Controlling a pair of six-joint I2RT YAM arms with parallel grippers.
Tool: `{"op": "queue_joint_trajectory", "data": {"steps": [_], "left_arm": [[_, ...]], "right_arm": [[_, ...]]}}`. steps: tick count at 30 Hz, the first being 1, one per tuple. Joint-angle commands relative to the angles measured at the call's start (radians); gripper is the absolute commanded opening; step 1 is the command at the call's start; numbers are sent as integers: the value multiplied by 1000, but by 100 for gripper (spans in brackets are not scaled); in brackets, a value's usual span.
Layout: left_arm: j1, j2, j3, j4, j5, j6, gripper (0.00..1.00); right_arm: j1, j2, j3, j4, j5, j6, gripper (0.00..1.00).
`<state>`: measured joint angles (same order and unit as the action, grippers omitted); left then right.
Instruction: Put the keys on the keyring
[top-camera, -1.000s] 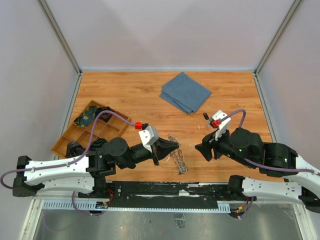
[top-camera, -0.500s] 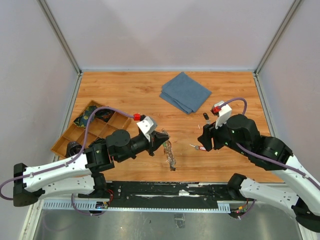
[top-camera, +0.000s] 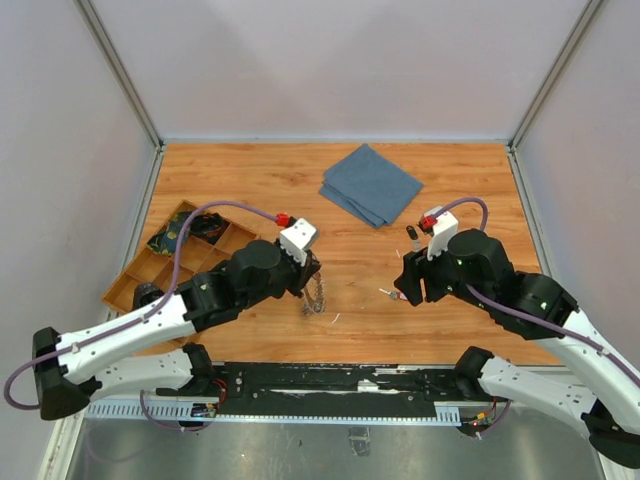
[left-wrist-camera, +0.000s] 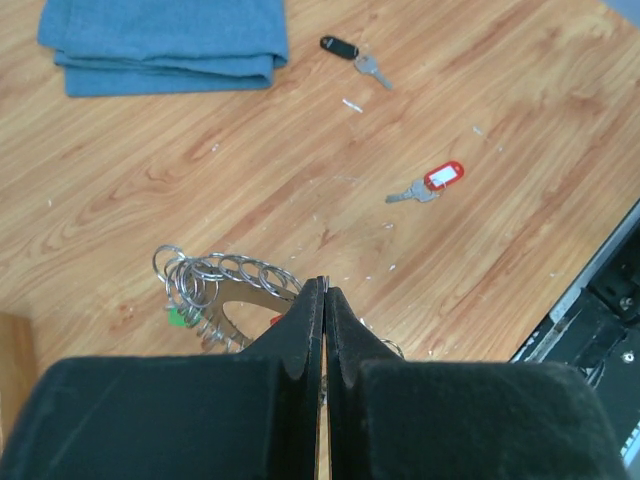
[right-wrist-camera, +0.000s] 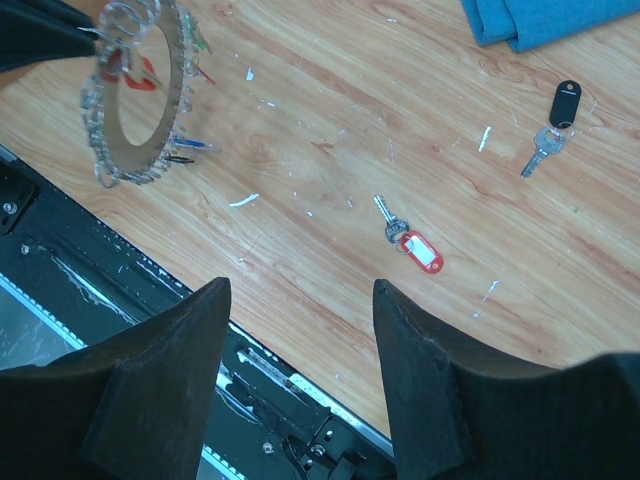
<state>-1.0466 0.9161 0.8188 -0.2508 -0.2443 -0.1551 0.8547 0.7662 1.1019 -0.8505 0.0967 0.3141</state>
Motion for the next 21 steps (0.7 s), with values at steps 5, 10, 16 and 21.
{"op": "queue_joint_trajectory", "data": {"steps": [5, 10, 16, 21], "left_arm": [[9, 293, 102, 133, 153, 46, 0], [9, 388, 101, 206, 220, 41, 0], [8, 399, 68, 259, 235, 10, 1], [8, 387, 55, 282, 217, -10, 1]], "right_arm": [[-17, -72, -47, -9, 14, 46, 60], [-17, -138, -91, -25, 39, 60, 61], [-17, -196, -178, 26, -13, 79, 61], [-17, -229, -297, 167, -94, 143, 60]]}}
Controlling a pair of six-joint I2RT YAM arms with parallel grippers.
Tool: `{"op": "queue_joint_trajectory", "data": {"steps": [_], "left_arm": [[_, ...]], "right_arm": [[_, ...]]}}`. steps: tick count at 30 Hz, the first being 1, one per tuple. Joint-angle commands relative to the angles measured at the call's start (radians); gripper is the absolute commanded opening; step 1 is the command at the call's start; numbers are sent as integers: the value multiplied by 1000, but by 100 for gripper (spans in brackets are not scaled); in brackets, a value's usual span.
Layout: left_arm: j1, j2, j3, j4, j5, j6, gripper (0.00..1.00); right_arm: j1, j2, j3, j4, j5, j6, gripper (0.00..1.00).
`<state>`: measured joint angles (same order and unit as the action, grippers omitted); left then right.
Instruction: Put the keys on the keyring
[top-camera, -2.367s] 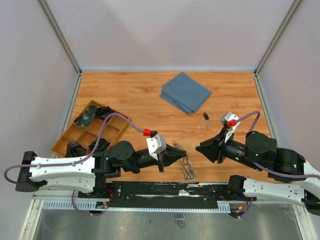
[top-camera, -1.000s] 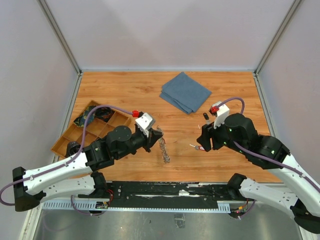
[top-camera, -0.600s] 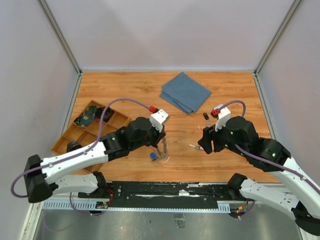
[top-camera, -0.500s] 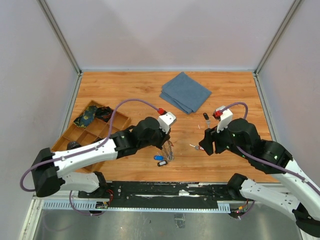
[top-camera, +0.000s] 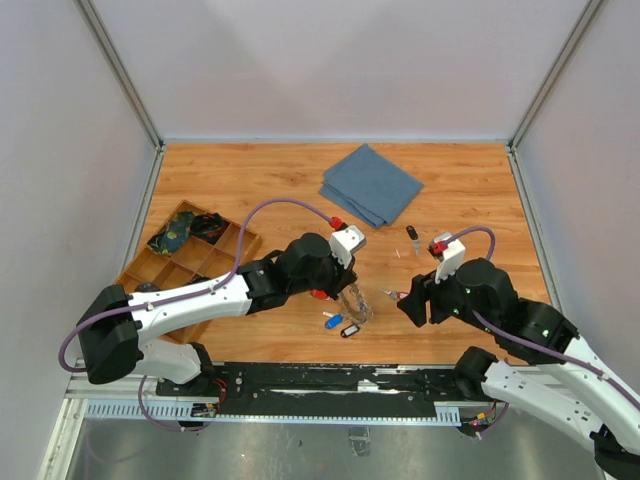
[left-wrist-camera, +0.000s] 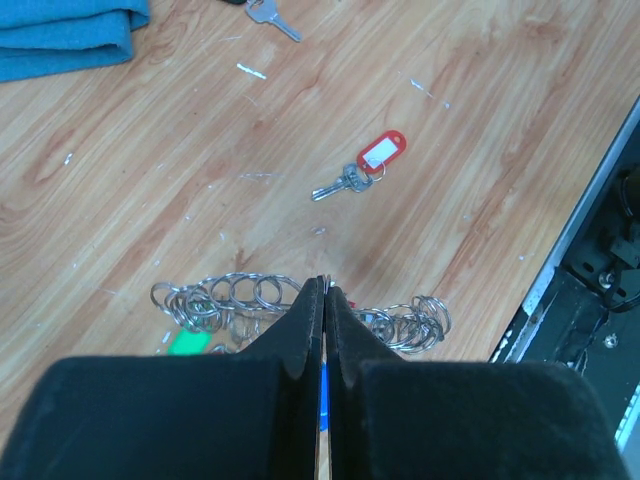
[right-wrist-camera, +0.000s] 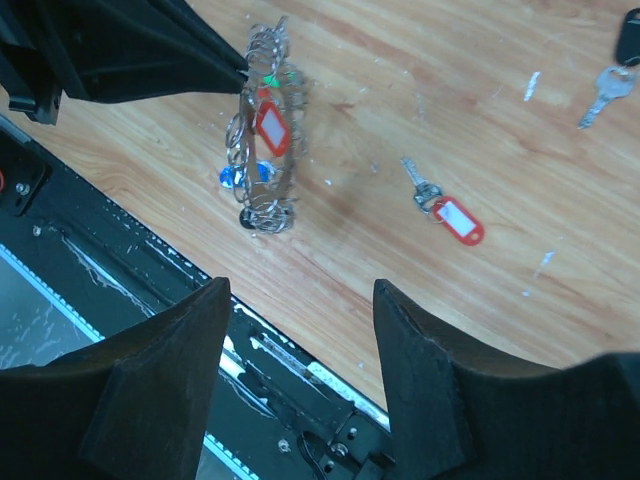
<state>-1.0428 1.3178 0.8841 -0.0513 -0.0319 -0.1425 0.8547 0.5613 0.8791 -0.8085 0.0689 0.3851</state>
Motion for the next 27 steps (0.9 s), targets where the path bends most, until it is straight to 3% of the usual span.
{"op": "queue_joint_trajectory", "data": {"steps": [1, 6, 13, 22, 27], "left_arm": [[4, -18, -11, 85, 3, -25, 1], [5, -40, -30, 108, 3, -39, 0], [5, -58, -65, 151, 14, -62, 1], [6, -57, -97, 195, 69, -97, 1], [5, -61, -115, 206, 73, -106, 1]], "right_arm": [[-16, -27, -98, 161, -77, 100, 59], [-16, -35, -211, 341, -137, 280, 53], [-16, -1, -265, 430, -144, 402, 53], [-16, -14, -200, 227, 64, 375, 52], [-16, 11, -171, 179, -6, 302, 49]]}}
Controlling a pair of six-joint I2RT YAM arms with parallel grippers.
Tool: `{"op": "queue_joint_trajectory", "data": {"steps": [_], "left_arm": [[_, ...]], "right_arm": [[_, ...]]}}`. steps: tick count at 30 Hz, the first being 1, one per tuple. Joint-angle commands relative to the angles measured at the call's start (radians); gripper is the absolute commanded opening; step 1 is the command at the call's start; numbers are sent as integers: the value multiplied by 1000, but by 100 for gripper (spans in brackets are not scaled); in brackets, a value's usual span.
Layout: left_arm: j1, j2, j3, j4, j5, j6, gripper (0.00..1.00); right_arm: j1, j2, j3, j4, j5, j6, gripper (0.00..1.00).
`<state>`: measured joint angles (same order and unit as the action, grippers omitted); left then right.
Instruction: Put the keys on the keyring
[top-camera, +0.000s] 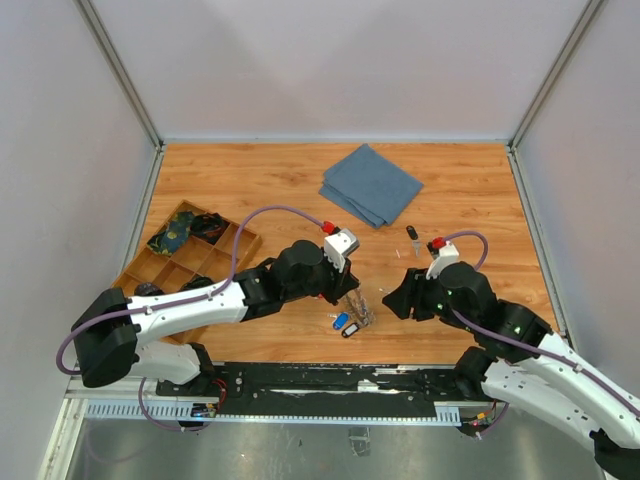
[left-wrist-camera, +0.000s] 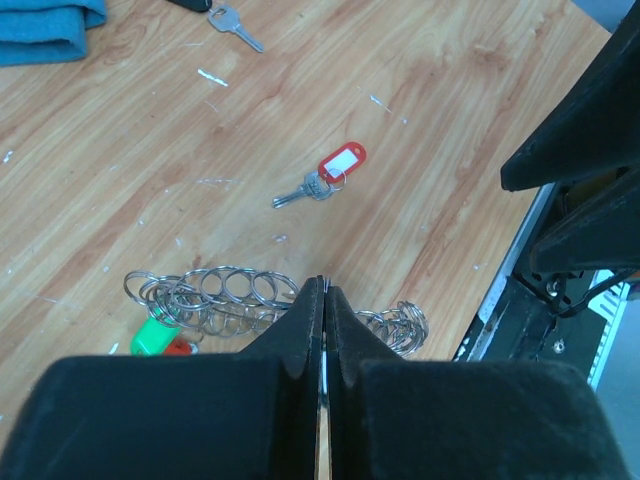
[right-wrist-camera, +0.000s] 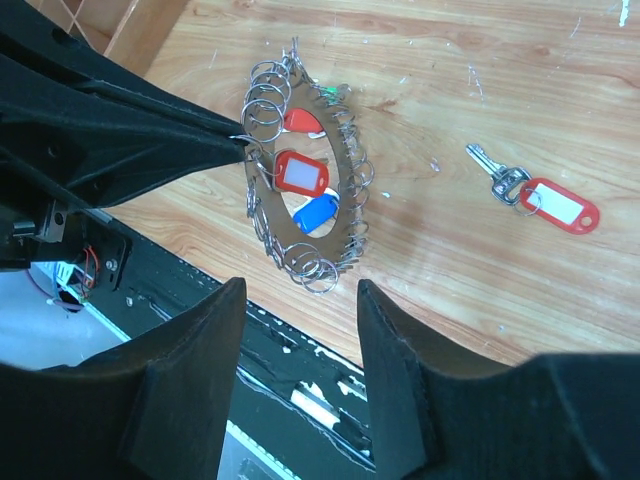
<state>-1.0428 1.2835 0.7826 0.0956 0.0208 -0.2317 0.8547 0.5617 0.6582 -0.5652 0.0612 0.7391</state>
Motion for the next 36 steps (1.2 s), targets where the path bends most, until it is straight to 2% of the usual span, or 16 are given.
{"op": "queue_joint_trajectory", "data": {"steps": [1, 7, 13, 17, 21, 28, 36], "left_arm": [[5, -28, -15, 61, 23, -18, 1], [4, -30, -21, 66, 11, -25, 1], [5, -38, -26, 71, -4, -34, 1], [4, -39, -26, 71, -5, -34, 0], [6, -41, -28, 72, -5, -35, 1], [6, -36, -25, 77, -2, -35, 0], [4, -38, -25, 78, 1, -35, 0]], "right_arm": [[-17, 17, 52, -66, -22, -63, 49], [-16, 51, 25, 25, -184, -26, 51], [-17, 32, -72, 209, -224, 121, 44], [-17, 43, -99, 229, -206, 172, 39], [-16, 46, -105, 216, -175, 190, 39], [-17, 60, -118, 228, -123, 200, 34], [-17, 106, -121, 271, -134, 183, 32]]}}
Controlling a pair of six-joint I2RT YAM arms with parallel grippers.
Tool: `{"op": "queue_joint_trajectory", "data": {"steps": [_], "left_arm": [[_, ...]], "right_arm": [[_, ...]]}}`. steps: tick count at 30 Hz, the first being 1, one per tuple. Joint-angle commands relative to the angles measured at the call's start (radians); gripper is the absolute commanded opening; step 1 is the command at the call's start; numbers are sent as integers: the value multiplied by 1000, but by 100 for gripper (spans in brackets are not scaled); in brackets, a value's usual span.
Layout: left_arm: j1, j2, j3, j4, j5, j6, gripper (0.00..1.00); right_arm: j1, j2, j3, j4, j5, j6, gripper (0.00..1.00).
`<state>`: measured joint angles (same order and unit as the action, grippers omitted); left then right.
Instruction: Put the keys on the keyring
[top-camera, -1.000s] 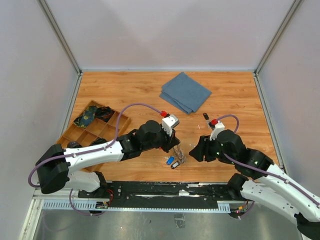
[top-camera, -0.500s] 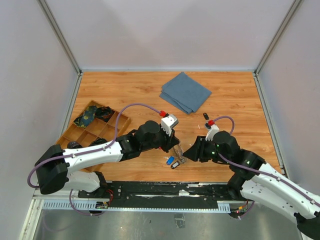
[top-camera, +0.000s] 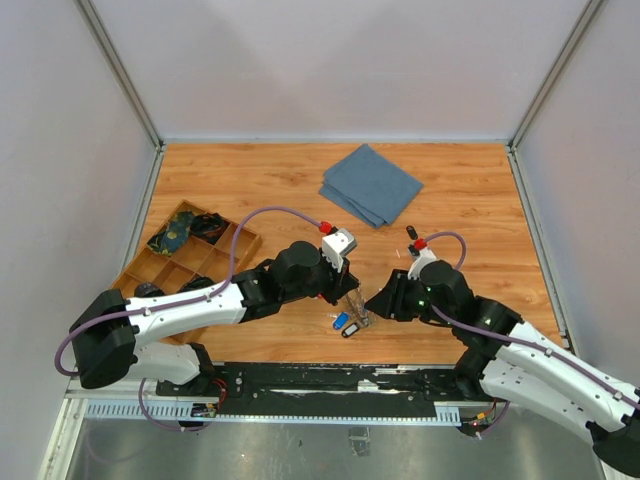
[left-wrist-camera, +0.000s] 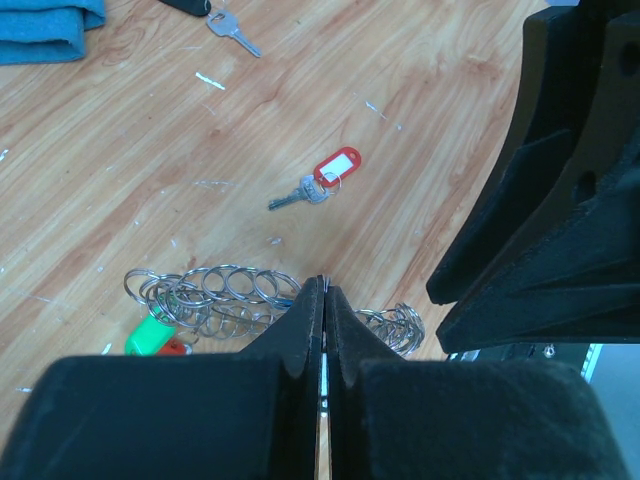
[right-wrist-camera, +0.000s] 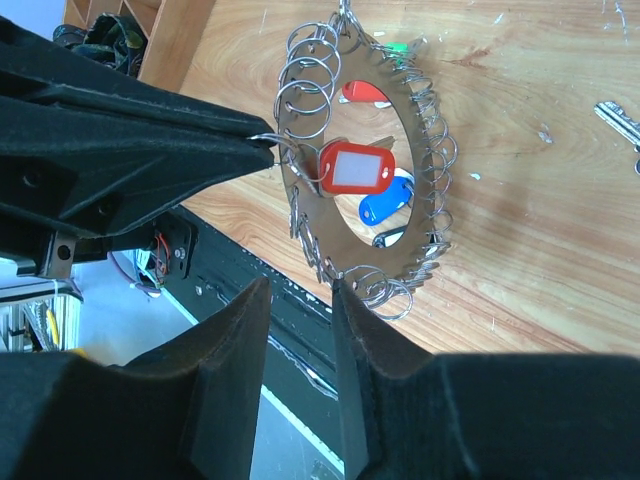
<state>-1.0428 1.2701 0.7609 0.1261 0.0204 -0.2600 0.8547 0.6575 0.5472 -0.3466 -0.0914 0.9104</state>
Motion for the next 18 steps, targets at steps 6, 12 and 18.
{"op": "queue_joint_trajectory", "data": {"steps": [6, 12, 18], "left_arm": [[4, -26, -3, 46, 4, -7, 0], [5, -33, -3, 43, 5, -5, 1], [5, -35, -1, 40, 6, -4, 1]], "right_arm": [[-17, 21, -18, 84, 12, 10, 30], [-17, 45, -18, 92, 10, 0, 28], [-17, 63, -18, 102, 10, -8, 23]]}}
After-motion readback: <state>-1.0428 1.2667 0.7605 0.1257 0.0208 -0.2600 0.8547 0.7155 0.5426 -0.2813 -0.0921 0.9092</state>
